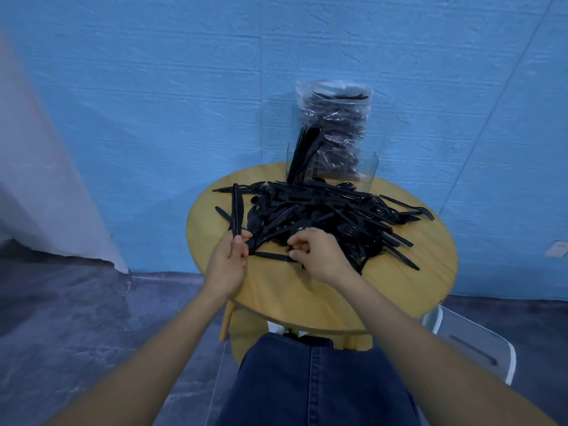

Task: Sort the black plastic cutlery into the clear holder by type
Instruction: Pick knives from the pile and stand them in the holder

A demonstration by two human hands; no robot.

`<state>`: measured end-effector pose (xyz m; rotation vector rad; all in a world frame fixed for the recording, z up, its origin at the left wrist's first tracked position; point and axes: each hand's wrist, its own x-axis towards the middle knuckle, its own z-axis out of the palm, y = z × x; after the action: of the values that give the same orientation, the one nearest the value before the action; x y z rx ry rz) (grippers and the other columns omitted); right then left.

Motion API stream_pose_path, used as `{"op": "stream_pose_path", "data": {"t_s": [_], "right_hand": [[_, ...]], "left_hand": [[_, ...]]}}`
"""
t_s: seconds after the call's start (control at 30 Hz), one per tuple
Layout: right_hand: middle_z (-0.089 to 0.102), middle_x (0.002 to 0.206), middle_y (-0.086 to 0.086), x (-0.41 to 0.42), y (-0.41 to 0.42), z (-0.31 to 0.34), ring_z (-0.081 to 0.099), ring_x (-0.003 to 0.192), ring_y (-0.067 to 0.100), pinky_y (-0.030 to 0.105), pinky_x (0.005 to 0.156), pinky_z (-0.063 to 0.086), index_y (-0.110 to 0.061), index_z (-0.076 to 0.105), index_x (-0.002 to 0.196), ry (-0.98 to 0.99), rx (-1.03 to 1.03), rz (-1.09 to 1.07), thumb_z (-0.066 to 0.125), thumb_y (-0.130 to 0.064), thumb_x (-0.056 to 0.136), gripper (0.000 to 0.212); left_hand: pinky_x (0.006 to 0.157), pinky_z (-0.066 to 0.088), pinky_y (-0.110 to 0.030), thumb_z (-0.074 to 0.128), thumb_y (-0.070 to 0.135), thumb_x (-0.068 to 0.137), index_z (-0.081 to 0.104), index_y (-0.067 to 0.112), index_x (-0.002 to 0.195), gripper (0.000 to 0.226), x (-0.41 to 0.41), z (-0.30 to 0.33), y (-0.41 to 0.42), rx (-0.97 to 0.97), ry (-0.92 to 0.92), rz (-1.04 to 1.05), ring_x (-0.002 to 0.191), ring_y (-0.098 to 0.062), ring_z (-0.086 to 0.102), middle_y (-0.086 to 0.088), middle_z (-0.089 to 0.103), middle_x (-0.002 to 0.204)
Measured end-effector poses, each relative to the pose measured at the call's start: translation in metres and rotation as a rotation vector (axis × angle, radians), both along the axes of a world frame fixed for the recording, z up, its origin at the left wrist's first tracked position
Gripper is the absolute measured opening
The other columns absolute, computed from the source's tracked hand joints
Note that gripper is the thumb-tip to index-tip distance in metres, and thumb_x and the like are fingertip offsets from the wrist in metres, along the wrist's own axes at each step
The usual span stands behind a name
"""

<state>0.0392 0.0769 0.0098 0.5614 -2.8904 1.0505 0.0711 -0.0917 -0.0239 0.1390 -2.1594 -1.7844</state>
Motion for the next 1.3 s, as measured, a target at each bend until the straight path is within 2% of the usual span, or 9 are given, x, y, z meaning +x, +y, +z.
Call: {"op": "stream_pose_path", "data": {"t_s": [0.13,0.2,0.37,0.47,0.63,0.83,1.0,1.17,1.3], "right_hand": [[0.049,0.12,0.003,-0.002,-0.008,-0.017,0.041,0.115,0.022,0.031,0.097,0.039,-0.014,0.062,0.121,0.052,0.208,0.02,0.058,-0.019,0.093,0.029],[0.048,0.122,0.002,-0.002,-0.006,-0.021,0.039,0.116,0.02,0.028,0.096,0.037,-0.014,0.062,0.122,0.074,0.234,-0.005,0.053,-0.015,0.095,0.028],[0.056,0.111,0.003,-0.003,0.009,-0.022,0.045,0.109,0.02,0.023,0.086,0.041,-0.011,0.069,0.101,0.191,0.223,-0.102,0.049,-0.007,0.094,0.022],[0.051,0.121,0.004,-0.006,0.008,-0.021,0.041,0.114,0.019,0.024,0.094,0.037,-0.011,0.061,0.119,0.237,0.185,-0.149,0.049,-0.01,0.094,0.028],[0.032,0.149,0.0,-0.006,-0.011,-0.028,0.026,0.135,0.021,0.034,0.11,0.028,-0.019,0.031,0.147,0.178,0.307,-0.05,0.045,-0.024,0.098,0.051],[0.046,0.14,0.001,-0.003,-0.019,-0.028,0.035,0.13,0.018,0.024,0.106,0.026,-0.015,0.043,0.141,0.178,0.16,0.074,0.046,-0.011,0.098,0.043],[0.057,0.121,0.001,0.0,0.01,-0.022,0.044,0.115,0.018,0.021,0.095,0.032,-0.013,0.06,0.124,0.27,0.108,-0.073,0.049,-0.007,0.095,0.032],[0.058,0.11,0.001,0.013,0.045,-0.028,0.043,0.108,0.022,0.029,0.089,0.032,-0.014,0.069,0.108,0.35,0.152,-0.268,0.052,-0.005,0.09,0.026],[0.052,0.119,0.002,0.025,0.058,-0.041,0.04,0.11,0.021,0.027,0.096,0.031,-0.014,0.063,0.121,0.306,0.224,-0.312,0.051,-0.013,0.093,0.03]], "left_hand": [[0.05,0.034,-0.024,0.028,0.019,0.104,0.053,0.021,0.096,0.027,0.0,-0.002,-0.002,0.102,0.008,0.023,0.048,-0.001,0.037,0.002,0.042,0.068],[0.051,0.034,-0.023,0.028,0.019,0.104,0.053,0.022,0.095,0.027,-0.001,-0.003,-0.004,0.132,0.013,0.026,0.048,0.0,0.036,0.003,0.042,0.068],[0.047,0.034,-0.018,0.028,0.02,0.103,0.054,0.015,0.102,0.026,-0.004,-0.008,-0.003,0.085,0.034,0.008,0.047,0.001,0.037,0.003,0.041,0.067],[0.045,0.032,-0.016,0.028,0.019,0.103,0.053,0.013,0.102,0.026,-0.007,-0.01,-0.003,0.059,0.035,0.009,0.045,0.001,0.037,0.003,0.041,0.066],[0.05,0.033,-0.023,0.028,0.021,0.103,0.052,0.014,0.103,0.025,-0.01,-0.014,-0.004,-0.021,0.043,0.012,0.052,-0.005,0.038,0.002,0.042,0.067],[0.056,0.034,-0.03,0.027,0.025,0.103,0.053,0.016,0.103,0.027,-0.017,-0.022,-0.007,-0.087,0.016,0.022,0.058,-0.011,0.04,0.003,0.045,0.068],[0.057,0.036,-0.03,0.027,0.023,0.103,0.052,0.015,0.103,0.027,-0.019,-0.021,-0.006,-0.127,0.0,0.033,0.058,-0.011,0.041,0.002,0.045,0.067],[0.059,0.036,-0.032,0.026,0.024,0.103,0.052,0.015,0.103,0.027,-0.018,-0.021,-0.004,-0.159,-0.004,0.035,0.06,-0.012,0.041,0.002,0.045,0.068],[0.061,0.037,-0.032,0.026,0.023,0.104,0.052,0.014,0.104,0.027,-0.017,-0.02,-0.004,-0.198,0.003,0.039,0.062,-0.012,0.043,0.002,0.046,0.069]]}}
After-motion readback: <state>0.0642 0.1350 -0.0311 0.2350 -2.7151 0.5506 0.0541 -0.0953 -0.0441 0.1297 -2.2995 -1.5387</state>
